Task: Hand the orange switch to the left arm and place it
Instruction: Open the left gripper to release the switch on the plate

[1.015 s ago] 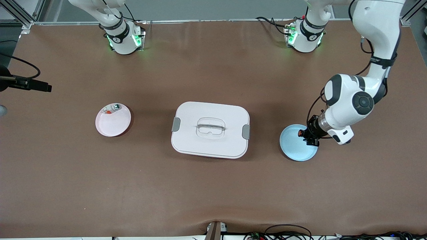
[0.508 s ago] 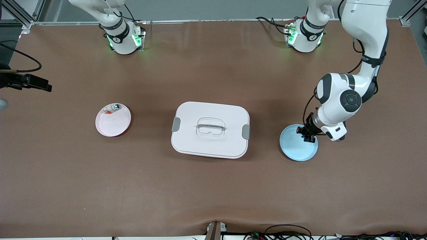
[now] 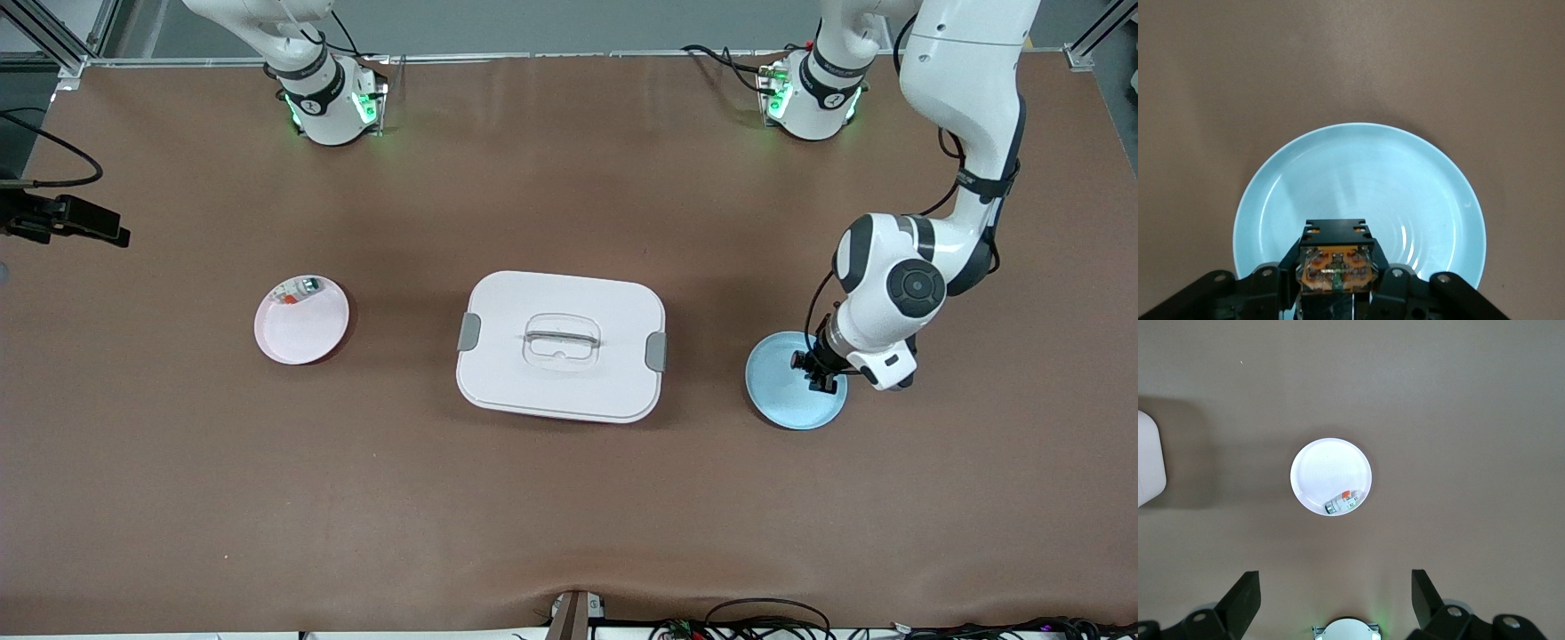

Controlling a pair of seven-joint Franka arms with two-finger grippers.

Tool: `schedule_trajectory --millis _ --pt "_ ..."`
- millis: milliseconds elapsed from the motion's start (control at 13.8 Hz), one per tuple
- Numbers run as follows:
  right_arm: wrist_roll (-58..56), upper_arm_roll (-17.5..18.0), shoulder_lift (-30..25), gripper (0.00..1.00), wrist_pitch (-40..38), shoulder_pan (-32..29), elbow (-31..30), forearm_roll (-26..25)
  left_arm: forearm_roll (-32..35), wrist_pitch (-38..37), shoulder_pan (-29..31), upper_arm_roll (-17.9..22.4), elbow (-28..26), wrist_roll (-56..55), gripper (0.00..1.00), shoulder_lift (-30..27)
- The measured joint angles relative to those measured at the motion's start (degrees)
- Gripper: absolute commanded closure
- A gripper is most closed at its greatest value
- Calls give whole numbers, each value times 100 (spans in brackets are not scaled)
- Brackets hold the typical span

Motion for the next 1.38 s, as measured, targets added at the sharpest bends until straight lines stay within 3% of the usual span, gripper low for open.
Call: schedule_trajectory --millis 362,798,943,1015,1088,1160,1232,1305,1378 --pt "-26 11 -30 0 325 -25 -8 -1 0 2 0 8 371 -62 100 430" --pt "-26 -1 -151 0 417 -38 -20 -4 0 2 22 36 435 -94 100 685" --pt "-25 -2 -381 0 423 -39 -18 -3 0 2 29 38 437 -94 95 707" --pt "-25 0 -464 0 438 -39 -22 -3 0 2 30 39 438 -94 85 707" --pt "-25 -1 -511 0 475 -39 -32 1 0 2 40 39 438 -94 66 707" --pt "-25 -1 -522 0 541 -39 -43 2 0 2 57 40 438 -94 44 707" --pt "-25 -1 -518 0 621 -40 -63 2 0 2 75 40 440 -94 12 707" --pt "-24 -1 -517 0 699 -40 -98 5 0 2 92 41 445 -93 0 707" --pt "-24 -2 -516 0 756 -40 -134 5 0 2 102 43 463 -93 0 706"
